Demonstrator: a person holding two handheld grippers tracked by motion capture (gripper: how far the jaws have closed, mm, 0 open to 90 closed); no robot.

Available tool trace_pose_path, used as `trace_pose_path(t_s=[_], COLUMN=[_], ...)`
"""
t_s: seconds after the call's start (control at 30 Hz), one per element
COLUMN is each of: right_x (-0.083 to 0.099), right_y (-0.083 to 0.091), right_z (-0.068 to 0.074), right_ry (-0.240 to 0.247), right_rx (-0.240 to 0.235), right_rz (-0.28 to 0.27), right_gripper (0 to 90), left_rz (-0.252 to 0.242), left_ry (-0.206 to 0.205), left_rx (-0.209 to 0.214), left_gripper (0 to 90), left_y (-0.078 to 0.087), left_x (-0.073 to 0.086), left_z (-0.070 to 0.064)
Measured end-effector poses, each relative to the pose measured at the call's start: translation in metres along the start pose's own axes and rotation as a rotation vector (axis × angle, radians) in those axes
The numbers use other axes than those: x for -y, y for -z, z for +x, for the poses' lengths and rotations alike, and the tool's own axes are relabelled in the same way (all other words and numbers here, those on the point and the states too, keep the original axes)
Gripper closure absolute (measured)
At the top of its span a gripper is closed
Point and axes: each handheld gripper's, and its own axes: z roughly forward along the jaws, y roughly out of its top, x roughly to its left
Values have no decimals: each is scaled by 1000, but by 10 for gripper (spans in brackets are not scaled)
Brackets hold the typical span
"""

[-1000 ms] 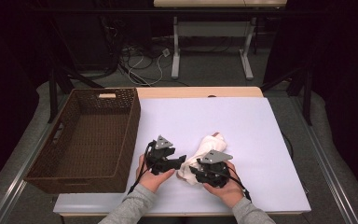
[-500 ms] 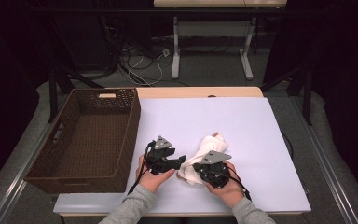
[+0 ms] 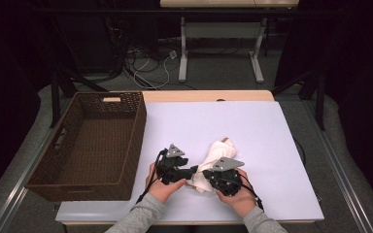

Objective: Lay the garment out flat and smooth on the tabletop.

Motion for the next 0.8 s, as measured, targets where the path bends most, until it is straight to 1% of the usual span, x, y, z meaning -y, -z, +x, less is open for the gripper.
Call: trace_pose_path(t_s=[0.03, 0.07, 0.1, 0.13, 0.17, 0.2, 0.27, 0.3, 0.37, 0.4, 0.47, 0.5, 0.57, 0.63, 0.67, 0.73, 0.8], right_x=[0, 0, 0, 1, 1, 1, 1, 2, 2, 2, 2, 2, 2, 2, 2, 1, 1], right_y=[1, 1, 1, 2, 2, 2, 3, 2, 2, 2, 3, 2, 3, 3, 3, 4, 4], right_z=[0, 0, 0, -1, -1, 0, -1, -1, -1, -1, 0, 0, -1, -1, -1, -1, -1], right_ry=[3, -2, 1, 2, 2, 2, 2, 0, -1, -1, 0, -2, -3, -4, -4, -6, -5], right_rx=[4, 5, 4, 3, 3, 4, 6, 6, 7, 7, 8, 9, 8, 8, 9, 6, 9], right_rz=[8, 8, 6, 2, 2, 2, 6, -7, -3, -3, -2, -6, -2, -3, -4, -1, -1], right_gripper=[900, 900, 900, 900, 900, 900, 900, 900, 900, 900, 900, 900, 900, 900, 900, 900, 900], left_rz=[2, 13, 18, 26, 28, 33, 40, 40, 45, 47, 46, 47, 46, 48, 47, 44, 45], left_ry=[-7, 0, -12, -11, -6, -13, -10, -14, -19, -26, -23, -33, -33, -45, -42, -30, -36], left_rx=[0, 5, 3, 6, 9, 12, 22, 24, 33, 31, 38, 38, 38, 31, 38, 36, 34], left_gripper=[516, 535, 568, 604, 604, 630, 674, 696, 746, 760, 814, 831, 859, 879, 887, 890, 891], left_y=[-1, -2, -3, -4, -4, -5, -6, -6, -6, -6, -6, -6, -6, -5, -5, -5, -4], left_x=[0, 0, 0, 0, 1, 1, 1, 1, 1, 1, 1, 1, 1, 1, 1, 1, 1], left_z=[0, -2, -2, -2, -3, -3, -4, -4, -4, -5, -6, -5, -5, -4, -4, -4, -4])
